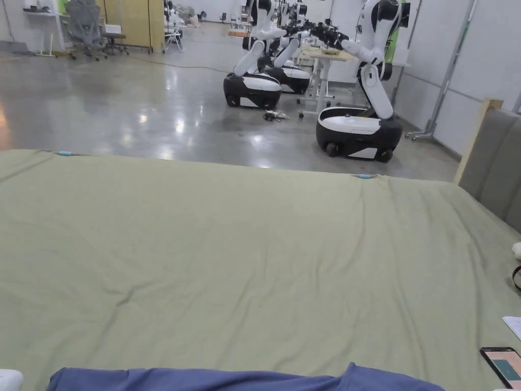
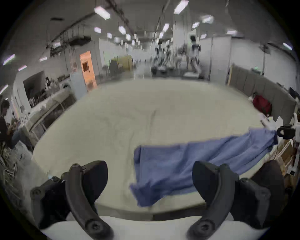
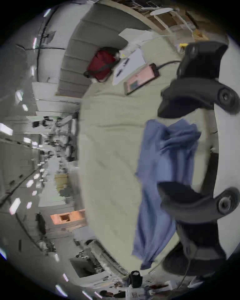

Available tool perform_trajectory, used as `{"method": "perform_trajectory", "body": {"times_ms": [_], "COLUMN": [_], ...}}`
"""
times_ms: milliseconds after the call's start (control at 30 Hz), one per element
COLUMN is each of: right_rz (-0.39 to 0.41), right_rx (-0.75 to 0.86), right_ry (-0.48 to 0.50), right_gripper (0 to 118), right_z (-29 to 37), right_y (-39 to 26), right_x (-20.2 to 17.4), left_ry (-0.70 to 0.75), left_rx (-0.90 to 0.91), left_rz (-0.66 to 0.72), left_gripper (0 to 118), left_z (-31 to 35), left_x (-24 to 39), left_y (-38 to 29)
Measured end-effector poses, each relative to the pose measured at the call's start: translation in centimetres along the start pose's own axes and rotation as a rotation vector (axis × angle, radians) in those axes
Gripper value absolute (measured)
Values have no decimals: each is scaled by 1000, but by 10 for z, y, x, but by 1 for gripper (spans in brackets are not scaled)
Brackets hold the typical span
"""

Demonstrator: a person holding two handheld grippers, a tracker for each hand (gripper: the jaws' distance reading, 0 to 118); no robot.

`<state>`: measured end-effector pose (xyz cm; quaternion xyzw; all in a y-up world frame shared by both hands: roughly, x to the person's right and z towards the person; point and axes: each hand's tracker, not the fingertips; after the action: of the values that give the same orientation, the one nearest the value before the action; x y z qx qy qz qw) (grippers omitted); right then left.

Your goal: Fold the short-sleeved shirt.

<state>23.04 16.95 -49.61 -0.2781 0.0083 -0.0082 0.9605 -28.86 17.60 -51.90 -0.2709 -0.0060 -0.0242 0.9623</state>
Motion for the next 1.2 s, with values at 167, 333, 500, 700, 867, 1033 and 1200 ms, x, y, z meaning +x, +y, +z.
{"method": "perform_trajectory", "body": {"times_ms": [167,333,500,700,867,1033,1200], "right_rz": [35,116,117,118,89,42,40], "right_rx": [305,428,397,336,275,235,210], "right_ry": [61,18,73,73,80,85,88], "right_gripper": [88,6,6,6,6,6,6], "right_z": [36,40,37,31,23,11,2], "right_y": [29,36,35,24,14,14,19], "right_x": [-51,-96,-114,-124,-140,-153,-166], "left_ry": [24,84,24,-141,-376,-819,-1047], "left_rx": [269,356,262,53,-206,-419,-352], "left_rz": [-49,-114,-59,254,551,903,1115], "left_gripper": [104,4,4,118,117,117,105], "left_z": [31,43,37,6,-38,-112,-157], "left_x": [33,55,29,-73,-137,-160,-146], "left_y": [27,36,31,-8,-56,-105,-107]}}
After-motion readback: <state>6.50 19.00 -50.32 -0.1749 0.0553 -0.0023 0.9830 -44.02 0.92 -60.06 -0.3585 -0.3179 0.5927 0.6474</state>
